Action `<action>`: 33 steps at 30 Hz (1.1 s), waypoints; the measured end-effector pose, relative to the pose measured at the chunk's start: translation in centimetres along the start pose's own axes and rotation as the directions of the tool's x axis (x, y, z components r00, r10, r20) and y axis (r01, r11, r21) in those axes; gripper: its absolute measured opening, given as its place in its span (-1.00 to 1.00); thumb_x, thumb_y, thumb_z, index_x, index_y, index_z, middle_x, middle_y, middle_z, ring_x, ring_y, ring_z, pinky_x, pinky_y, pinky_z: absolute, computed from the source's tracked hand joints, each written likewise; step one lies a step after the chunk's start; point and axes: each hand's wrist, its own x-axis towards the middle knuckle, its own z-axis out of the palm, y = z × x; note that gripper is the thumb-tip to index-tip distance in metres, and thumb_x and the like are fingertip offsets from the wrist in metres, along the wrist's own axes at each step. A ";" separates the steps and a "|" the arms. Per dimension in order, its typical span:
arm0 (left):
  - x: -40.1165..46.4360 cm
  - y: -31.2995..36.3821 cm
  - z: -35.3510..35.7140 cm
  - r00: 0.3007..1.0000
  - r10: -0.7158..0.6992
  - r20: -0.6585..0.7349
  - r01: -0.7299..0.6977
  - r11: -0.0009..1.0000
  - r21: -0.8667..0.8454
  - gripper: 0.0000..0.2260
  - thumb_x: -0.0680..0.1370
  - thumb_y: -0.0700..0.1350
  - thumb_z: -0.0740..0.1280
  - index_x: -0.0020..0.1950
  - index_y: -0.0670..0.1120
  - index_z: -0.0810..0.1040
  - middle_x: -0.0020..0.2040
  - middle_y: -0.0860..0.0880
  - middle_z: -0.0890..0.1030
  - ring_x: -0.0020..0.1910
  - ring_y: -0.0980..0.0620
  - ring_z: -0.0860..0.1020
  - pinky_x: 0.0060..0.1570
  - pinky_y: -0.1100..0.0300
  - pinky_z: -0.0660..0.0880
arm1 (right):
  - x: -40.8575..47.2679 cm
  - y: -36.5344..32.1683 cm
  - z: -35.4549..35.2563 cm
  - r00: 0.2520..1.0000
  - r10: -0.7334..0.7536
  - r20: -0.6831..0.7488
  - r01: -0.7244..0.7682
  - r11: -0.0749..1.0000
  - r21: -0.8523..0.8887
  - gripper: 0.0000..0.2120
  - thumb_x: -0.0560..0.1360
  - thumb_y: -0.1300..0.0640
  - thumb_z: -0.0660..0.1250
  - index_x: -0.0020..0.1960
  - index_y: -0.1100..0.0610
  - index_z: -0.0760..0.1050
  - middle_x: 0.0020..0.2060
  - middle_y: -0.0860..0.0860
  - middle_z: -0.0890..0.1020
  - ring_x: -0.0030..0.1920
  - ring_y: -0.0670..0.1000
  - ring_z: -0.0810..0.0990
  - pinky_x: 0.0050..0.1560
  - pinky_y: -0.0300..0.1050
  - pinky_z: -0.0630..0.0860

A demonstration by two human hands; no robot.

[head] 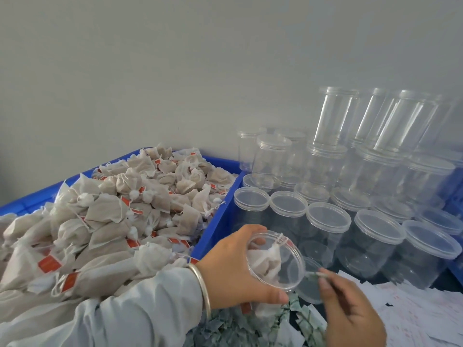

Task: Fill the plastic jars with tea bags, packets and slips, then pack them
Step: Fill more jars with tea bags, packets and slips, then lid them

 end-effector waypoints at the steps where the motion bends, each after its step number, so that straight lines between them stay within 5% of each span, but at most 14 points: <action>1: 0.0 -0.1 0.1 1.000 0.001 0.020 -0.001 1.000 0.021 -0.06 0.11 0.34 0.50 0.38 0.26 0.13 0.15 0.35 0.39 0.16 0.35 0.40 0.07 0.52 0.26 | 0.1 -0.7 -0.1 0.995 -0.087 -0.049 0.087 0.996 0.006 -0.66 0.41 0.20 0.42 -0.17 -0.30 0.59 -0.18 -0.37 0.62 -0.21 -0.33 0.56 -0.28 -0.61 0.37; 5: 0.1 -0.1 0.4 0.998 0.018 0.055 -0.020 0.999 0.047 -0.08 0.14 0.28 0.54 0.39 0.18 0.18 0.21 0.24 0.44 0.19 0.26 0.43 0.21 0.32 0.36 | -0.2 -2.9 0.3 0.966 -0.238 -0.106 0.245 0.968 0.062 -0.89 0.47 0.04 0.34 -0.03 -0.14 0.57 -0.06 -0.29 0.60 -0.02 -0.23 0.57 -0.05 -0.50 0.42; 11: 0.0 0.0 0.4 0.998 0.040 0.052 -0.043 0.997 0.059 -0.09 0.17 0.21 0.56 0.41 0.13 0.19 0.21 0.22 0.44 0.19 0.25 0.44 0.19 0.36 0.35 | -1.0 -2.5 1.7 0.977 -0.157 0.146 0.156 0.988 0.014 -0.77 0.47 -0.10 0.17 -0.09 -0.27 0.61 0.14 -0.29 0.49 0.17 -0.18 0.46 0.14 -0.33 0.39; 14: 0.0 -0.1 0.5 0.998 0.034 0.052 -0.036 0.998 0.056 -0.10 0.17 0.20 0.57 0.40 0.14 0.20 0.18 0.23 0.42 0.18 0.26 0.43 0.13 0.43 0.33 | -1.5 -2.0 1.5 0.968 -0.100 0.232 0.099 0.995 0.018 -0.74 0.48 -0.14 0.12 -0.06 -0.32 0.59 0.22 -0.32 0.42 0.27 -0.22 0.39 0.25 -0.39 0.29; 19: 0.2 0.0 0.2 0.999 -0.021 0.042 0.019 0.999 0.031 0.00 0.16 0.24 0.55 0.47 0.11 0.11 0.13 0.27 0.39 0.13 0.27 0.39 0.09 0.42 0.24 | -0.7 -2.0 -0.4 0.973 -0.135 0.187 0.143 0.989 -0.026 -0.77 0.52 -0.03 0.16 0.12 -0.10 0.51 0.19 -0.17 0.44 0.21 -0.38 0.36 0.21 -0.52 0.26; 23: 0.3 0.1 -0.2 0.998 -0.063 -0.008 0.063 0.998 0.000 0.02 0.16 0.26 0.53 0.49 0.07 0.11 0.14 0.27 0.40 0.18 0.25 0.39 0.12 0.38 0.23 | 2.2 -0.9 -3.8 0.973 0.100 0.208 -0.048 0.969 -0.242 -0.84 0.55 0.20 0.31 0.06 -0.03 0.51 0.08 -0.05 0.47 0.08 -0.09 0.47 0.09 -0.23 0.36; 26: 0.3 0.1 -0.4 0.995 -0.076 -0.058 0.076 0.997 -0.012 -0.08 0.16 0.26 0.53 0.43 0.05 0.24 0.15 0.24 0.43 0.20 0.20 0.42 0.16 0.33 0.30 | 3.3 0.8 -6.5 0.866 0.375 0.331 -0.168 0.841 -0.515 -0.86 0.53 0.17 0.32 0.07 0.03 0.56 0.10 0.05 0.52 -0.04 0.00 0.50 -0.01 -0.15 0.34; 30: 0.3 0.2 -0.2 0.996 -0.073 -0.054 0.071 0.997 -0.024 -0.09 0.14 0.27 0.52 0.40 0.07 0.26 0.16 0.23 0.45 0.17 0.23 0.43 0.11 0.36 0.30 | 3.0 3.1 -8.9 0.765 0.580 0.282 -0.117 0.555 -0.824 -0.63 0.50 0.05 0.37 0.28 0.07 0.50 0.29 0.11 0.47 0.27 0.11 0.43 0.32 0.00 0.31; 33: 0.3 0.2 -0.2 0.997 -0.063 -0.041 0.063 0.998 -0.016 -0.07 0.13 0.29 0.51 0.41 0.09 0.24 0.17 0.25 0.46 0.16 0.25 0.43 0.06 0.42 0.29 | 2.6 4.4 -9.4 0.698 0.669 0.256 -0.047 0.400 -0.915 -0.52 0.52 -0.07 0.32 0.40 0.00 0.37 0.37 0.04 0.39 0.36 0.08 0.35 0.37 -0.06 0.28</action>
